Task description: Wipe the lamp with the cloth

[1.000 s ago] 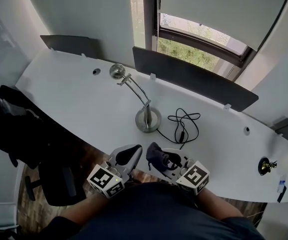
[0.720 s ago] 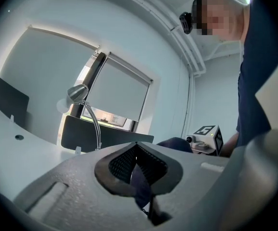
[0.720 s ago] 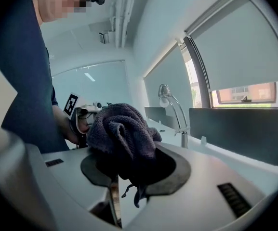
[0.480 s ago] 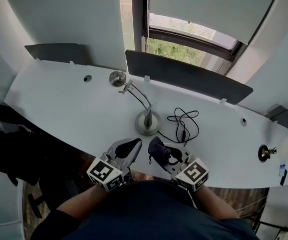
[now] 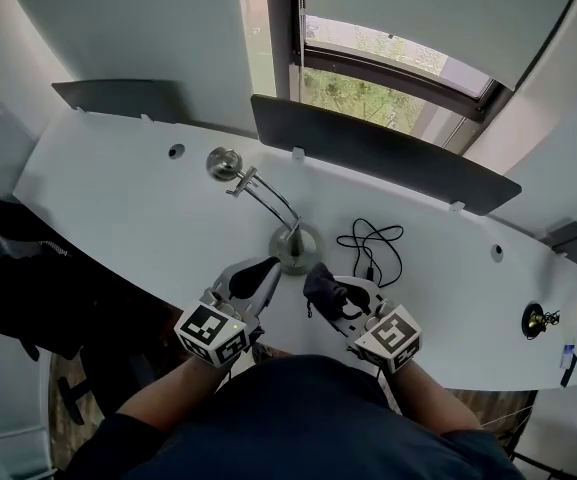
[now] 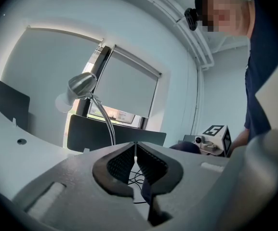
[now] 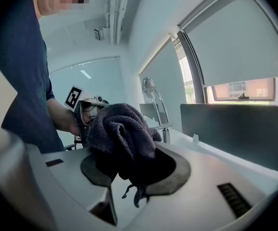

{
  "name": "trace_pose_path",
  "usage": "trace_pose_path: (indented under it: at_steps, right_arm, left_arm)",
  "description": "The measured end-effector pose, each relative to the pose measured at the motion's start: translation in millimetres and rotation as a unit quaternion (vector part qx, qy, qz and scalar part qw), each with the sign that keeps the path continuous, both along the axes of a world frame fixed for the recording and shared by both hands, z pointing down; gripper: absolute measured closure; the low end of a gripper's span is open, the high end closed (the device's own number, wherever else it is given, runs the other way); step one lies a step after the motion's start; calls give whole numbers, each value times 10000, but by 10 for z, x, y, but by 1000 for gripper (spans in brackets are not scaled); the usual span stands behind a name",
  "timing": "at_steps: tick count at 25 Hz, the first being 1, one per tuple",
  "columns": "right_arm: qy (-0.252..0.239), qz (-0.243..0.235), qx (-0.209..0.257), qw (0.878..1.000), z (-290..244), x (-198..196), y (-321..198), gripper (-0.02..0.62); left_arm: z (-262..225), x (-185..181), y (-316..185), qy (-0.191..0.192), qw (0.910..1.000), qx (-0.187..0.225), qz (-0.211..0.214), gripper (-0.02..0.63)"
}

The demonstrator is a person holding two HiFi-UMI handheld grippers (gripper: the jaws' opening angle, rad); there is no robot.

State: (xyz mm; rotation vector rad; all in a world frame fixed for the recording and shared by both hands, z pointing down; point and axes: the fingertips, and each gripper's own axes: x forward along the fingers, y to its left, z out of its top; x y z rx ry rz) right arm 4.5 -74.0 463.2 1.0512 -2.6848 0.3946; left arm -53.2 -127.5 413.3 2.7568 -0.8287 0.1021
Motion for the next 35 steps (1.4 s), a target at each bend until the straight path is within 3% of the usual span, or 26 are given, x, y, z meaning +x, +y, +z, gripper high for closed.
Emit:
trace_pose_path:
  at_steps: [9,21,29,35]
  right_arm:
    - [175,-42,-108,9998,247,276,-237,437]
    - [388,-275,-148,9988,498,344,-513,437]
    - [991,-473,-43,9939,786,405,-813,437]
    - [1652,-697,166,9836,1021,435,-1135,437]
  left_arm:
    - [117,185,-331,-343,9992,16,-204,597]
    - [206,243,-588,-607,9970,-95,-481,528]
    - [149,256,-750,-589,9967,-51,-560,523]
    - [112,247,-817,-564,9966,11,-599,523]
